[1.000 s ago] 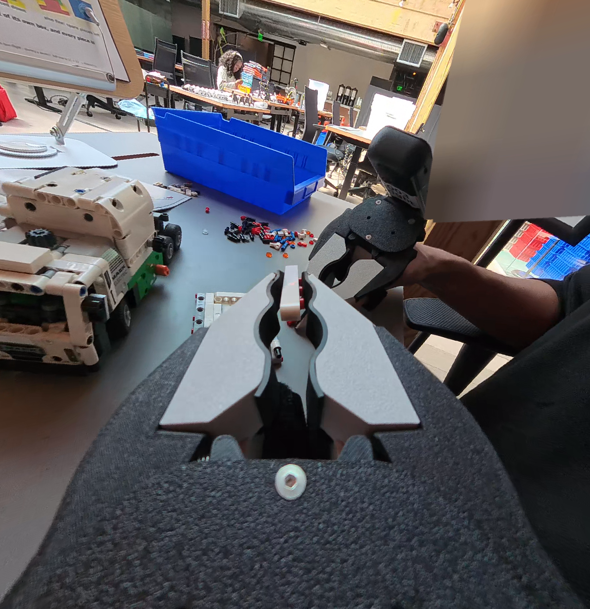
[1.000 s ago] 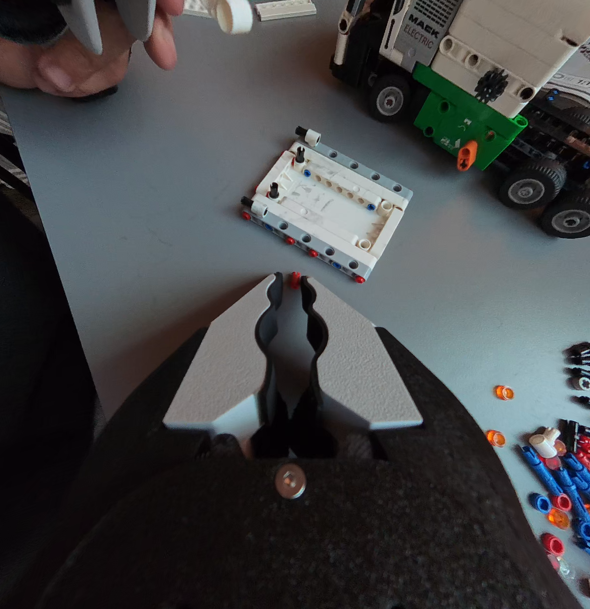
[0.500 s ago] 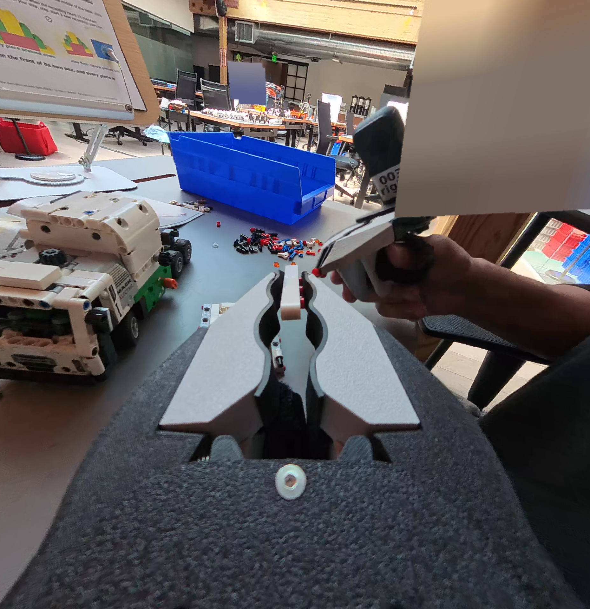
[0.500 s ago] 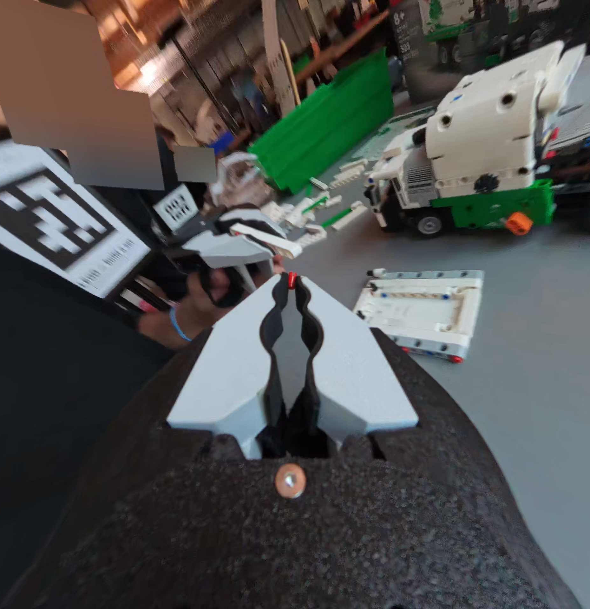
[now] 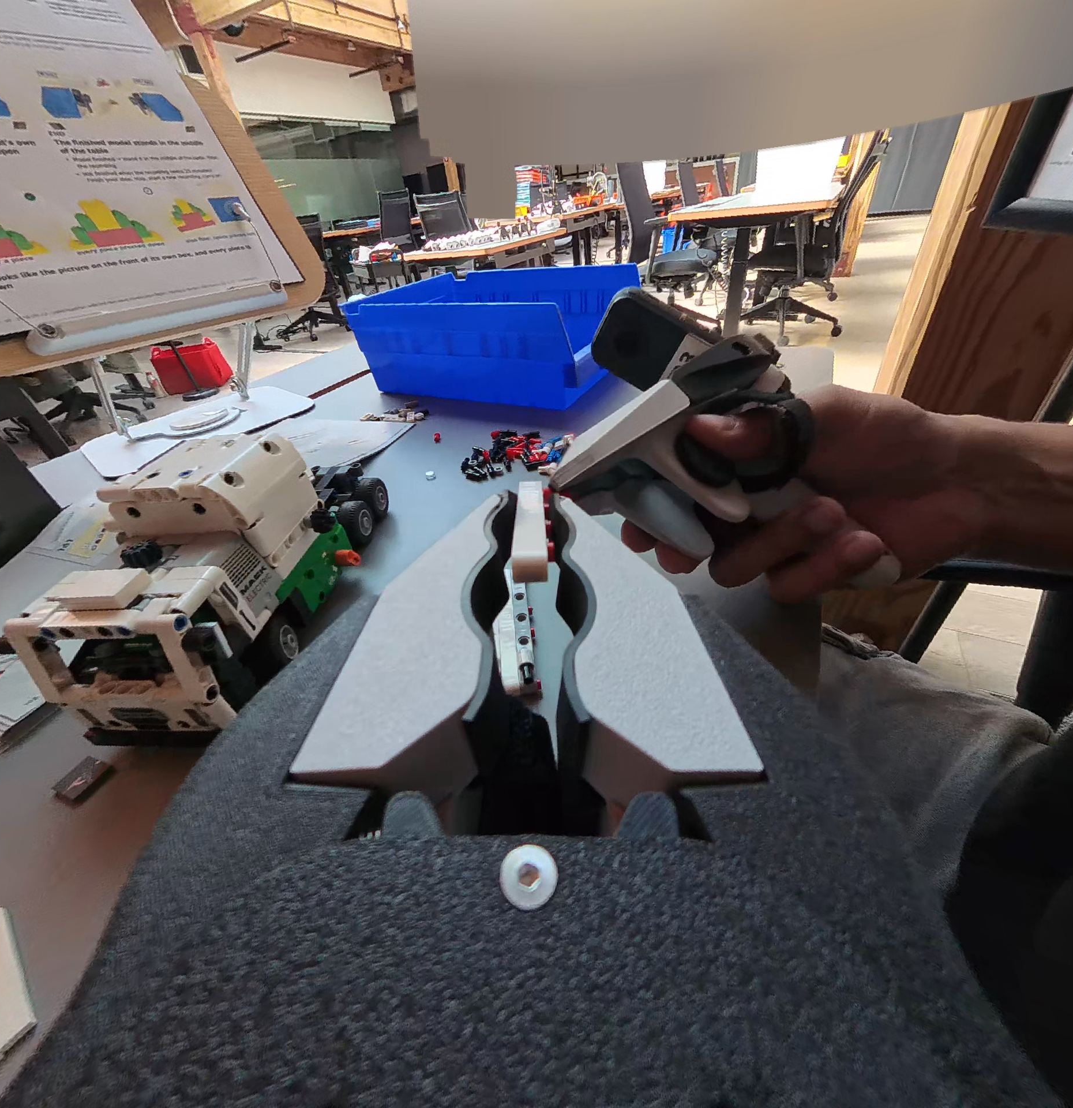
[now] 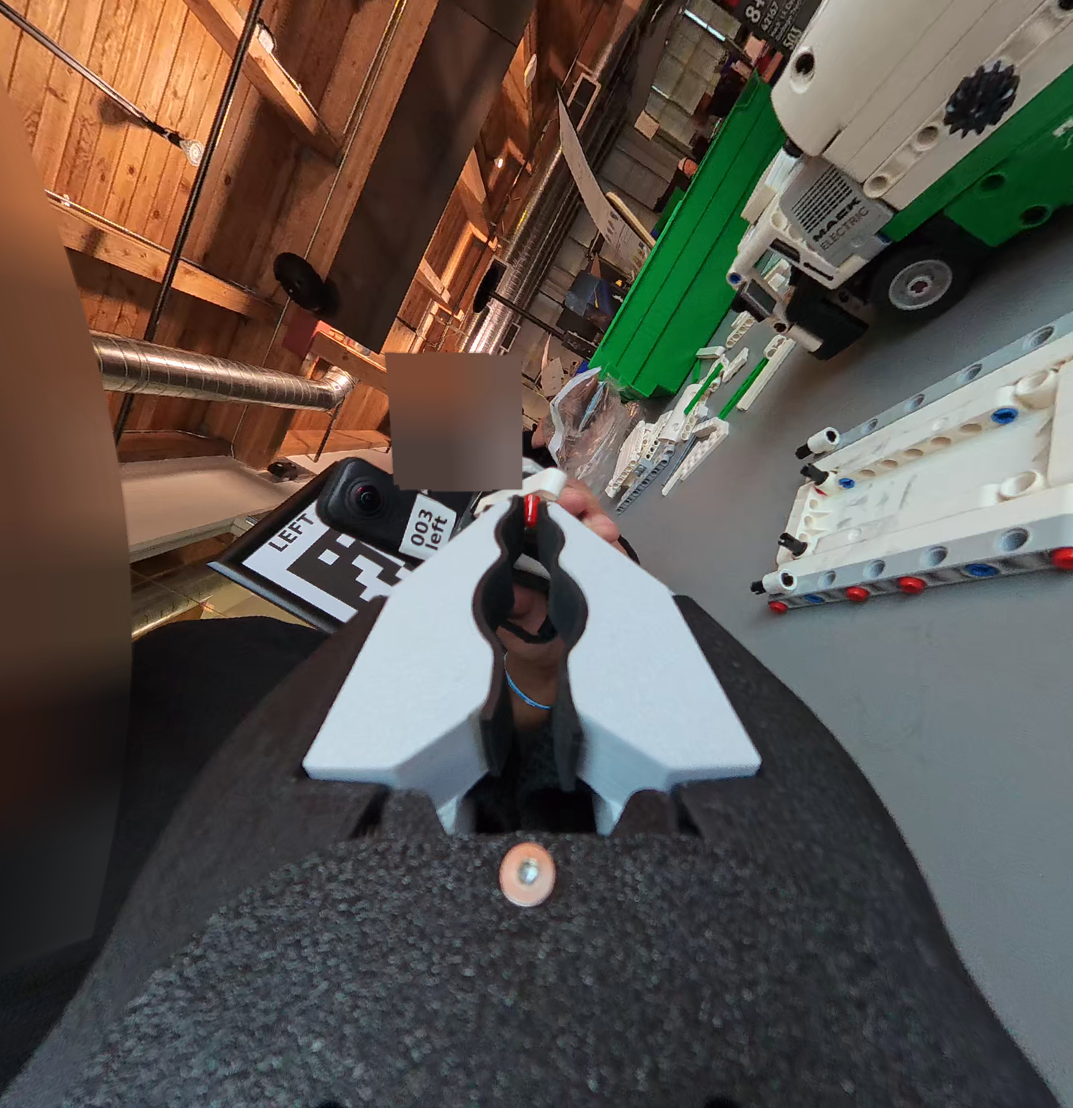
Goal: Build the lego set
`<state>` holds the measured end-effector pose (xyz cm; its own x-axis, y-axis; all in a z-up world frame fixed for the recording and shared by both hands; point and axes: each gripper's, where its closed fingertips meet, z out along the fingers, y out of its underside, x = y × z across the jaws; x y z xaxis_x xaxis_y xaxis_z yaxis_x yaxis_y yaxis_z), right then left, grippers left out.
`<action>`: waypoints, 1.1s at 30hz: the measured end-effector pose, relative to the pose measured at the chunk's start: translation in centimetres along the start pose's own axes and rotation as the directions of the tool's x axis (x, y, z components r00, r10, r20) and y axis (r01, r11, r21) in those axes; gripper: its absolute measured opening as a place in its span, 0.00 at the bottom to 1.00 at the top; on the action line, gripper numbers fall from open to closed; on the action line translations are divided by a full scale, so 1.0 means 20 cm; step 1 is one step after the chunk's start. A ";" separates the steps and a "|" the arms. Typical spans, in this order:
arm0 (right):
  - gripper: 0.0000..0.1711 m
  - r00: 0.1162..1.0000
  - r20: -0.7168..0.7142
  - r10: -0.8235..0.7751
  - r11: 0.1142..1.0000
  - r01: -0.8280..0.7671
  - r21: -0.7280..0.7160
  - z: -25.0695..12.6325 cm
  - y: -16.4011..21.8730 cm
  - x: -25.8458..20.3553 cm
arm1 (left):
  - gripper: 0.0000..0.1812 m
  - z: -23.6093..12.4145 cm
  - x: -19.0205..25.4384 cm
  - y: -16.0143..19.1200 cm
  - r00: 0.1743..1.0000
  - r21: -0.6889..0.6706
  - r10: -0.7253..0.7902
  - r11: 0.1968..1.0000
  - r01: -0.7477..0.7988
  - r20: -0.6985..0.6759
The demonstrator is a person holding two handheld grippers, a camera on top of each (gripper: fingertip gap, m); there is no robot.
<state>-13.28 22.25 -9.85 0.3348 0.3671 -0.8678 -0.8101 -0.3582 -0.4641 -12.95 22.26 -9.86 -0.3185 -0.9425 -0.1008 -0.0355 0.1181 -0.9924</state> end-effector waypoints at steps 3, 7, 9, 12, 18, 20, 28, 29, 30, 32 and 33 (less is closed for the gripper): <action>0.01 1.000 -0.017 0.012 1.000 -0.012 0.013 0.00 0.00 0.01 | 0.05 0.01 0.00 0.00 1.000 -0.005 0.014 1.000 -0.014 0.020; 0.01 0.997 -0.007 0.072 0.996 -0.071 0.047 0.01 -0.01 0.02 | 0.05 0.01 -0.01 0.01 0.997 -0.017 0.053 0.998 -0.053 0.052; 0.01 0.994 0.017 0.106 0.993 -0.107 0.059 0.01 -0.02 0.02 | 0.05 0.01 -0.01 0.00 0.994 -0.019 0.084 0.996 -0.083 0.075; 0.01 0.993 0.023 0.119 0.991 -0.120 0.060 0.01 -0.01 0.02 | 0.05 0.01 -0.01 0.00 0.992 -0.024 0.094 0.995 -0.093 0.080; 0.01 0.998 -0.059 0.012 0.999 -0.010 0.035 -0.01 -0.01 0.04 | 0.05 0.02 0.00 0.03 0.988 -0.053 0.142 0.989 -0.139 0.056; 0.01 0.984 -0.139 -0.114 0.993 0.115 0.002 -0.02 0.00 0.05 | 0.04 0.03 0.01 0.05 0.978 -0.082 0.200 0.977 -0.195 0.057; 0.01 0.808 -0.314 -0.499 0.866 0.481 -0.138 -0.03 0.00 0.06 | 0.05 0.03 0.02 0.05 0.973 -0.088 0.224 0.972 -0.219 0.058; 0.01 0.831 -0.298 -0.470 0.882 0.456 -0.120 -0.03 -0.01 0.06 | 0.04 0.03 0.01 0.05 0.976 -0.083 0.209 0.975 -0.204 0.058; 0.01 0.860 -0.277 -0.428 0.903 0.419 -0.095 -0.03 -0.01 0.05 | 0.04 0.04 0.01 0.04 0.980 -0.077 0.188 0.980 -0.183 0.060; 0.01 0.899 -0.239 -0.368 0.929 0.364 -0.061 -0.02 -0.01 0.05 | 0.05 0.03 -0.01 0.04 0.996 -0.058 0.080 0.995 -0.078 0.031; 0.01 0.907 -0.226 -0.355 0.934 0.352 -0.053 -0.01 -0.02 0.05 | 0.05 0.03 -0.02 0.03 0.999 -0.049 0.031 0.998 -0.031 0.013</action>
<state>-12.63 22.61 -10.59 0.6999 0.2665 -0.6627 -0.6133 -0.2512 -0.7488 -12.31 22.48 -10.54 -0.3074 -0.9423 -0.1328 -0.0720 0.1622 -0.9841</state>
